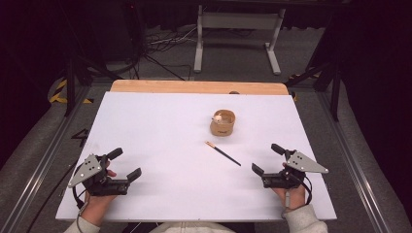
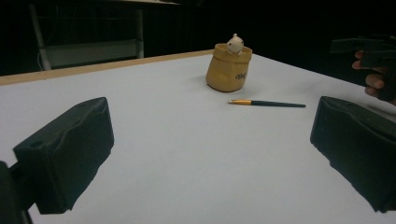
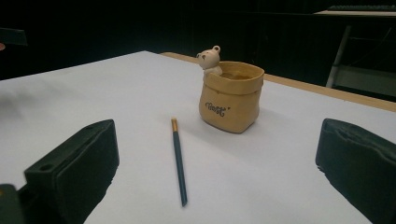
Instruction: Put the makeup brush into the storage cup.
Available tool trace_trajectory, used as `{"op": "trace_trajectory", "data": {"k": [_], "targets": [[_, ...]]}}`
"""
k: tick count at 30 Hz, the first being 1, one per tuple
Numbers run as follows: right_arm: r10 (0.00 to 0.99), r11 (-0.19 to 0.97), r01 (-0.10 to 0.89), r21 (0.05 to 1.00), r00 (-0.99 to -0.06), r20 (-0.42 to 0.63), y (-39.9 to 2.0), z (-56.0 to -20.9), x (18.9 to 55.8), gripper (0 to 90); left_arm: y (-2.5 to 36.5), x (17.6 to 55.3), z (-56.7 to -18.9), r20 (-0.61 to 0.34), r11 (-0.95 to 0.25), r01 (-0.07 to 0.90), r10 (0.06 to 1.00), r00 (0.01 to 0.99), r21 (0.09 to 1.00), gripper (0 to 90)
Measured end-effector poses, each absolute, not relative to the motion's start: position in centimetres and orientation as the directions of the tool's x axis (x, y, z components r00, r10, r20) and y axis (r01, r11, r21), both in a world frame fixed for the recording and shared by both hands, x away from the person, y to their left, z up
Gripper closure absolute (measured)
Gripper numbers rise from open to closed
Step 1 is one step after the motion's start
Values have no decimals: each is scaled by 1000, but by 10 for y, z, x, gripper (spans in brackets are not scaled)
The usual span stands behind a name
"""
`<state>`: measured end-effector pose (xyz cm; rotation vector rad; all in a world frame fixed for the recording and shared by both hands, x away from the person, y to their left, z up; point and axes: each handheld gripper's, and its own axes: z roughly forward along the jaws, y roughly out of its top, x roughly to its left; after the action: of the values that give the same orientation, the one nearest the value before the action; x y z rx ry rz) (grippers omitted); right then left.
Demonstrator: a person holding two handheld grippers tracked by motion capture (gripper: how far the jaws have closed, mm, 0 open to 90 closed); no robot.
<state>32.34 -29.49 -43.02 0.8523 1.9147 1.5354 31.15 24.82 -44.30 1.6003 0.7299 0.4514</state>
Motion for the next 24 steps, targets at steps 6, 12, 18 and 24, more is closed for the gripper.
{"op": "trace_trajectory", "data": {"k": [6,12,18,24], "targets": [[748,152,135,979,-663,-25,-294,-428,323,0,250,312,-442,-114,-42,196,685,719,980,4],[742,128,127,984,-670,-10,-295,-427,324,0,249,312,-442,-114,-45,197,684,720,979,4],[725,96,106,990,-689,3,-293,-427,327,0,248,313,-442,-134,-25,206,681,719,978,0],[726,123,113,986,-688,-12,-286,-422,331,0,248,314,-443,-126,-31,200,679,723,979,0]]}}
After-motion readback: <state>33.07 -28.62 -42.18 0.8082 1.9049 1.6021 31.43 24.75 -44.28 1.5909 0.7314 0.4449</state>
